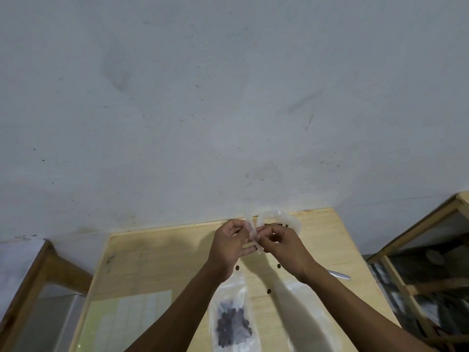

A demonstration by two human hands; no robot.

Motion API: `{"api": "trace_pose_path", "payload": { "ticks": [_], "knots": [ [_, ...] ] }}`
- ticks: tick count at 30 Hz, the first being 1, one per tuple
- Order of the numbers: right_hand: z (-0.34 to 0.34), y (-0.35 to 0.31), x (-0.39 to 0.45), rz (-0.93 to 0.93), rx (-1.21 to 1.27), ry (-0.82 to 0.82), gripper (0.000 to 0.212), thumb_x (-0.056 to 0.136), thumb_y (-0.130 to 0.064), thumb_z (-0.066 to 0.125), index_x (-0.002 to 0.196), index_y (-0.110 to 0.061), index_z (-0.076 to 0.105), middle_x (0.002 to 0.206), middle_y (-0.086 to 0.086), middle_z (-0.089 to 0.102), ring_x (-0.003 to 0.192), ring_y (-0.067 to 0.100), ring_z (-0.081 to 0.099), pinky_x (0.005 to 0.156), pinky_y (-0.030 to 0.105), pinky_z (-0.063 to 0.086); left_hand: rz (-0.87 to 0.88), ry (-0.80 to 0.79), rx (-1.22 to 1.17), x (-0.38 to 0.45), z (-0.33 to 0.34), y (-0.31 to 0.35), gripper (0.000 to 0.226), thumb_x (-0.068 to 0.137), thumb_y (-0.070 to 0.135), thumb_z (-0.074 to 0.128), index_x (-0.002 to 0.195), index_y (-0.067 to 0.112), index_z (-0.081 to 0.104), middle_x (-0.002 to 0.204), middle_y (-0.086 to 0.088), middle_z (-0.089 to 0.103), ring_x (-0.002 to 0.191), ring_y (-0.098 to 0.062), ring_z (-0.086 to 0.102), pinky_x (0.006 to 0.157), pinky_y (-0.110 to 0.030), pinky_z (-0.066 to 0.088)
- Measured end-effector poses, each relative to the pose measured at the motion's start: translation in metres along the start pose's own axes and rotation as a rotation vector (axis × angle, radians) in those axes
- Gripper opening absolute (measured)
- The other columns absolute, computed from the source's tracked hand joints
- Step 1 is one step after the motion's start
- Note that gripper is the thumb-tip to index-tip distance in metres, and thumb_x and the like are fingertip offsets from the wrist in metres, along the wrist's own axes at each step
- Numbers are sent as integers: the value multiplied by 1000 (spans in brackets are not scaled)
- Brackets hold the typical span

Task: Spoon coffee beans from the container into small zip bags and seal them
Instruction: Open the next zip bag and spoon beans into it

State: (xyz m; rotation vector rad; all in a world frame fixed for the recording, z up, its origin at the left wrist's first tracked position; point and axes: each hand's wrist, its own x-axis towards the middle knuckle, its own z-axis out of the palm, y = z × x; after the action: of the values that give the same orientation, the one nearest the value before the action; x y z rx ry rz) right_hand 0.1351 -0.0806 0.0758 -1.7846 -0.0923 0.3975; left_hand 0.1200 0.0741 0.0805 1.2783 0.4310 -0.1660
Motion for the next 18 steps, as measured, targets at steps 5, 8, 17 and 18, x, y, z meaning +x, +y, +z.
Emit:
{"api": "trace_pose_path", "payload": {
  "ticks": [5, 8, 17, 18],
  "knots": [
    [12, 0, -3, -119, -265, 67, 11, 87, -8, 62, 76, -8, 63, 86, 0, 72, 79, 7, 70, 73, 24, 56, -19, 64, 166, 2, 10, -3, 10, 90, -3, 48, 93, 6, 53, 75, -10, 62, 59, -14, 65, 57, -33, 58],
    [13, 1, -2, -142, -283, 85, 12, 87, -6, 61, 75, -7, 61, 81, 0, 71, 76, 8, 71, 71, 25, 57, -9, 49, 185, 3, 11, -5, 5, 93, 2, 51, 92, 4, 55, 74, -10, 64, 59, -15, 66, 57, -33, 57],
    [6, 12, -3, -76, -285, 35, 13, 88, -14, 66, 77, -9, 64, 83, 0, 72, 73, 8, 68, 71, 23, 53, -5, -73, 255, 7, -1, -6, 14, 90, -9, 53, 83, 3, 54, 66, -6, 63, 60, -18, 65, 69, -41, 62],
    [4, 12, -2, -62, -295, 34, 14, 89, -14, 65, 76, -10, 63, 81, 2, 72, 72, 9, 67, 71, 26, 54, 7, -72, 284, 8, -3, -8, 12, 91, -7, 53, 84, 3, 53, 68, -6, 62, 63, -18, 66, 73, -43, 62]
  ]
}}
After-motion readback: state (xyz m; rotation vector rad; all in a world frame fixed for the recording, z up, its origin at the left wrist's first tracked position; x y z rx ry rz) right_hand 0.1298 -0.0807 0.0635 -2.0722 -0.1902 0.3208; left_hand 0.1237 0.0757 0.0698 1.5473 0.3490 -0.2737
